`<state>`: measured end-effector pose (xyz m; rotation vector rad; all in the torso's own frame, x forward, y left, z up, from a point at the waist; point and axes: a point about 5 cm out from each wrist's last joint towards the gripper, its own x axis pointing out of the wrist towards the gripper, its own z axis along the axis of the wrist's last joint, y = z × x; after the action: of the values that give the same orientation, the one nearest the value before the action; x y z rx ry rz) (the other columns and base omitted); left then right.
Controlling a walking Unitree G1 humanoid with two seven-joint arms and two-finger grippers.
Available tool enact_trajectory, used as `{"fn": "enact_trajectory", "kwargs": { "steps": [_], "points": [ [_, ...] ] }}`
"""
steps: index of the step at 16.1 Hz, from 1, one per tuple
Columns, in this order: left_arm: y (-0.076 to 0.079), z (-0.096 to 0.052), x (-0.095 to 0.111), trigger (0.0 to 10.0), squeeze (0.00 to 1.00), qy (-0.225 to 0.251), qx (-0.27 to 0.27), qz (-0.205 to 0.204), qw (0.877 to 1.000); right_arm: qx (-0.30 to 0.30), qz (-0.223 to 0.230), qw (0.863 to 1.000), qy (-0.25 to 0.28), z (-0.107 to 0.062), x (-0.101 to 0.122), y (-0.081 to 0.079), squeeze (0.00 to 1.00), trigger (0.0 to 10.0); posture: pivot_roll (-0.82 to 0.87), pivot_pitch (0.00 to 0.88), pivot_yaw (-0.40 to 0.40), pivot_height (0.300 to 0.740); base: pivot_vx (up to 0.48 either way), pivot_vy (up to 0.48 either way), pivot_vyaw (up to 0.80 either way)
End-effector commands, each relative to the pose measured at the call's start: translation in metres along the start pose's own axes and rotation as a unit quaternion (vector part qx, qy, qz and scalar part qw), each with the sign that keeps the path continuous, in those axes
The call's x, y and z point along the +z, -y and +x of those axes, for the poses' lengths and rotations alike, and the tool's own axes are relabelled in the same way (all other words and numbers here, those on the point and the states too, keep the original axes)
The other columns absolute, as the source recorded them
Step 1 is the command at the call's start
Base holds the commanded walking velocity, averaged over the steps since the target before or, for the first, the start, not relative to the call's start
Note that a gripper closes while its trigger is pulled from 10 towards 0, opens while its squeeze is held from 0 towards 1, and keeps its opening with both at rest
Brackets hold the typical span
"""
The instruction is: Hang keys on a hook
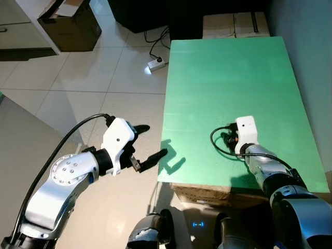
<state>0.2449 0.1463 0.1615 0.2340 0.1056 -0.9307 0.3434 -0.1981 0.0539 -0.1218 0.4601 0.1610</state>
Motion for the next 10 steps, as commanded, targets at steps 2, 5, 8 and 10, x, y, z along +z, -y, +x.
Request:
{"fn": "enact_trajectory", "kwargs": {
  "steps": [2,5,8,10],
  "points": [
    [0.0026,-0.0063,-0.0011,10.0,0.0,-0.008,-0.007,-0.002,1.0,0.007,-0.003,0.999,-0.036,-0.0015,-0.0165,-0.0055,0.0,0.0,0.15,0.257,0.182,0.74,0.0,0.0,0.0],
    [0.0034,-0.0061,-0.0014,10.0,0.0,-0.011,-0.01,-0.004,1.0,-0.003,-0.004,0.999,-0.043,-0.0019,-0.0184,-0.0037,0.0,0.0,0.14,0.258,0.185,0.74,0.0,0.0,0.0],
    [0.0018,-0.0066,-0.0017,10.0,0.0,-0.013,-0.01,-0.004,1.0,-0.013,-0.001,0.999,-0.044,-0.0024,-0.0178,-0.0001,0.0,0.0,0.14,0.246,0.189,0.74,0.0,0.0,0.0],
    [0.0027,-0.0066,-0.0019,10.0,0.0,-0.014,-0.016,-0.004,1.0,-0.013,-0.001,0.999,-0.046,-0.0024,-0.0173,0.0007,0.0,0.0,0.13,0.248,0.188,0.74,0.0,0.0,0.0]
  ]
}}
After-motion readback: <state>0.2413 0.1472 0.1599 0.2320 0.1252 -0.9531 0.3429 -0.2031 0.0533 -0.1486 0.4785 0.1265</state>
